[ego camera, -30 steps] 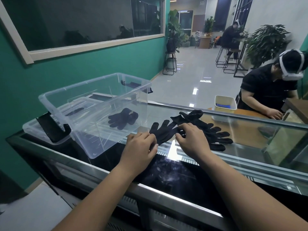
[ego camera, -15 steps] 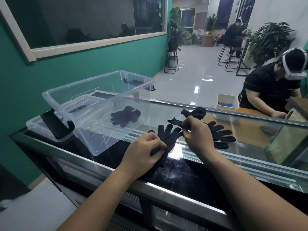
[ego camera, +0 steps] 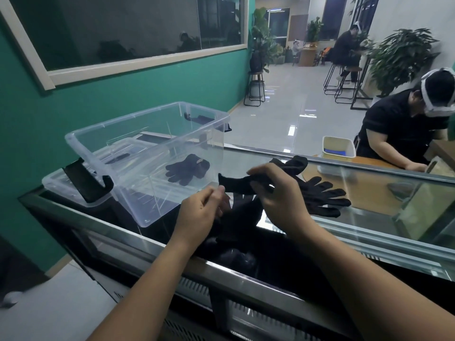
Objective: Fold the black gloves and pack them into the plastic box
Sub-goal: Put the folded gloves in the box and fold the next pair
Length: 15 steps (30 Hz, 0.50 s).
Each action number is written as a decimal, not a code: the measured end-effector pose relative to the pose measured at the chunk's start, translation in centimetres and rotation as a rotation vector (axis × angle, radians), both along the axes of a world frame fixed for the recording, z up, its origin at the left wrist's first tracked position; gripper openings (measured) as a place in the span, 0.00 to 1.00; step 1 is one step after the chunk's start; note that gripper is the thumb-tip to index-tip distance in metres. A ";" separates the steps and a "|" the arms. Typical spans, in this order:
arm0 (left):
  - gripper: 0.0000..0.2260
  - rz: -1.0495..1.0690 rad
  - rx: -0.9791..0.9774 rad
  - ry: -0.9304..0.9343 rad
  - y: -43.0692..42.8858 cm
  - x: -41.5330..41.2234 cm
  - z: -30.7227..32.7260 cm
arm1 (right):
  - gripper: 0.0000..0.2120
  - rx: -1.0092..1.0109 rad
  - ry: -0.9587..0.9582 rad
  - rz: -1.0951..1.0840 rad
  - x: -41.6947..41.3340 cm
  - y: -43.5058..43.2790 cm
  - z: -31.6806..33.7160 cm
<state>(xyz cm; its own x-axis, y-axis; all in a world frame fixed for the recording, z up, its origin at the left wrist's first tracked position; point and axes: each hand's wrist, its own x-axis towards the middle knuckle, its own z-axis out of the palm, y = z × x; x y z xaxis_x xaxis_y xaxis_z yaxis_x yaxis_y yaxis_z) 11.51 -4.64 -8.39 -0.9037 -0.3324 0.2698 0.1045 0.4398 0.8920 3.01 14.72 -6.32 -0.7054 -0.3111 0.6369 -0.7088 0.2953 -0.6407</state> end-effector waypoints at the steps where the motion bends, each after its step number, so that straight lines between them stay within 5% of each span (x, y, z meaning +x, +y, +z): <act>1: 0.22 0.019 0.087 -0.017 0.0 0.0 0.2 | 0.13 0.019 0.016 0.021 0.4 -0.4 -0.1; 6: 0.31 0.100 0.343 -0.091 -0.2 -0.1 0.9 | 0.14 0.120 0.031 0.160 2.2 -1.8 -0.7; 15: 0.04 0.036 0.234 -0.118 -2.1 -1.8 1.5 | 0.06 0.075 -0.042 0.208 2.9 -1.3 -0.1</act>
